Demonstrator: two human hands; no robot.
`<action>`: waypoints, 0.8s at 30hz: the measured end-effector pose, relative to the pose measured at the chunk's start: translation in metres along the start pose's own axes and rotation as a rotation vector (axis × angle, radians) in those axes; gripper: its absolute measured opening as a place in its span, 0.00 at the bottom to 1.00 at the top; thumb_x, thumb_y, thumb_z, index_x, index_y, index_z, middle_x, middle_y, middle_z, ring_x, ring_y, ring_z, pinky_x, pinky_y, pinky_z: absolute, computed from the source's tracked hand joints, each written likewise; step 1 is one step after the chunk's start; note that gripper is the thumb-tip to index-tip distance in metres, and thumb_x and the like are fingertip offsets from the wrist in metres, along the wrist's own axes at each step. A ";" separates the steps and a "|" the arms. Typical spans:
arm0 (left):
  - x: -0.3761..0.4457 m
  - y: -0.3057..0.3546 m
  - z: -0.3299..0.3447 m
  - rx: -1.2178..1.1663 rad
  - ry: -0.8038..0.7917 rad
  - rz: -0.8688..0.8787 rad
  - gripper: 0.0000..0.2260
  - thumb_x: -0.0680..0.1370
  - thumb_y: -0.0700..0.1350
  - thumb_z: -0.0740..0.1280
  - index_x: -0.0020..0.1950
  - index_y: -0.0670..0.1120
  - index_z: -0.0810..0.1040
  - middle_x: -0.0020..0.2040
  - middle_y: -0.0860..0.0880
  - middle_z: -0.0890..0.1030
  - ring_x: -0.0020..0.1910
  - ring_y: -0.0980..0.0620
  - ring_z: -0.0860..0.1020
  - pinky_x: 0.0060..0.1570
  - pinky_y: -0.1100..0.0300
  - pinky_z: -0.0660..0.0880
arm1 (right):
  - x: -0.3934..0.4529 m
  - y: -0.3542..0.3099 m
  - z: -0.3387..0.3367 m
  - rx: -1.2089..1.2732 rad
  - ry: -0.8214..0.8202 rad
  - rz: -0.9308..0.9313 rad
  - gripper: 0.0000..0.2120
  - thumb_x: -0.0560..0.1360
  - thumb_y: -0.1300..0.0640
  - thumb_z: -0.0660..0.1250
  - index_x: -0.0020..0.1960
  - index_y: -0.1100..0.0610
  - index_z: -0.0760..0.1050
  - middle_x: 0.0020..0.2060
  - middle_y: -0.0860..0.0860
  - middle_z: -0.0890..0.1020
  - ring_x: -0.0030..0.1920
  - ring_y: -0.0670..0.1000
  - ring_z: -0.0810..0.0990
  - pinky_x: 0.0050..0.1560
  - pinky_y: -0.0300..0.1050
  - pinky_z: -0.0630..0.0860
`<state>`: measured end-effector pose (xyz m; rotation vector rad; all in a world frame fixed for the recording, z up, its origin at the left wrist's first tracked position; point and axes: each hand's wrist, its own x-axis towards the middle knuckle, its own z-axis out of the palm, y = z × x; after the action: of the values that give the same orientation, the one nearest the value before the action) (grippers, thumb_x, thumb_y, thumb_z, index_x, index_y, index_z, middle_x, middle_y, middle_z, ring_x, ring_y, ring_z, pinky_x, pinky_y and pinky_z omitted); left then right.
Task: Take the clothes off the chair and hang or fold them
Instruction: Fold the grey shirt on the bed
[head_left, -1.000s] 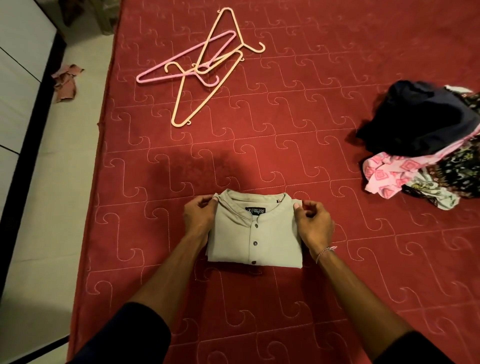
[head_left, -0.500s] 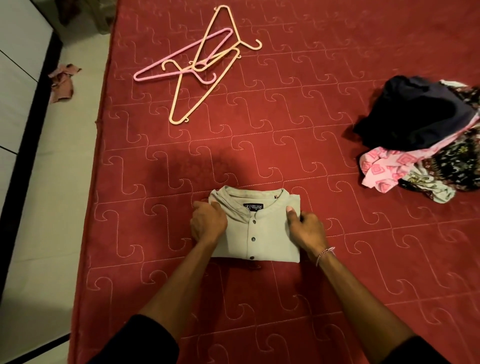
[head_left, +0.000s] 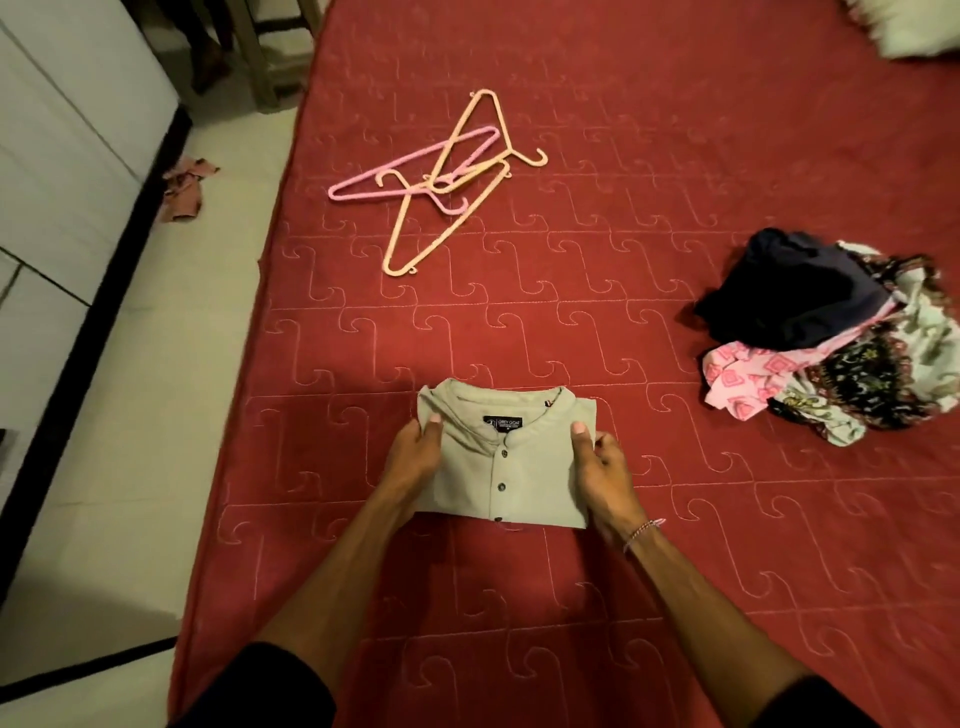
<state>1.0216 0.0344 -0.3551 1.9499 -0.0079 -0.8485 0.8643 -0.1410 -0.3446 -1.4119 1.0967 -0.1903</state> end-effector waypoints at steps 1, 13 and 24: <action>-0.010 0.006 -0.010 -0.028 -0.021 0.019 0.20 0.81 0.62 0.58 0.58 0.48 0.79 0.55 0.49 0.83 0.56 0.49 0.80 0.59 0.46 0.77 | -0.010 -0.012 -0.002 0.031 -0.046 0.023 0.19 0.81 0.40 0.60 0.44 0.55 0.68 0.27 0.47 0.69 0.28 0.48 0.67 0.29 0.41 0.65; -0.173 0.064 -0.137 -0.447 -0.085 -0.012 0.15 0.81 0.48 0.67 0.63 0.41 0.77 0.57 0.40 0.84 0.53 0.45 0.84 0.47 0.54 0.81 | -0.150 -0.123 0.024 0.253 -0.510 0.108 0.18 0.80 0.54 0.67 0.67 0.60 0.75 0.57 0.57 0.84 0.57 0.58 0.84 0.52 0.53 0.83; -0.368 0.040 -0.202 -0.795 0.145 -0.001 0.15 0.79 0.43 0.69 0.64 0.39 0.78 0.57 0.39 0.84 0.55 0.43 0.83 0.49 0.50 0.82 | -0.264 -0.171 0.052 0.105 -0.924 0.010 0.18 0.81 0.57 0.66 0.70 0.58 0.71 0.61 0.58 0.83 0.61 0.59 0.82 0.59 0.59 0.80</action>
<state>0.8704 0.2969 -0.0619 1.2505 0.3630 -0.5788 0.8439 0.0373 -0.0811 -1.1845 0.3174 0.3829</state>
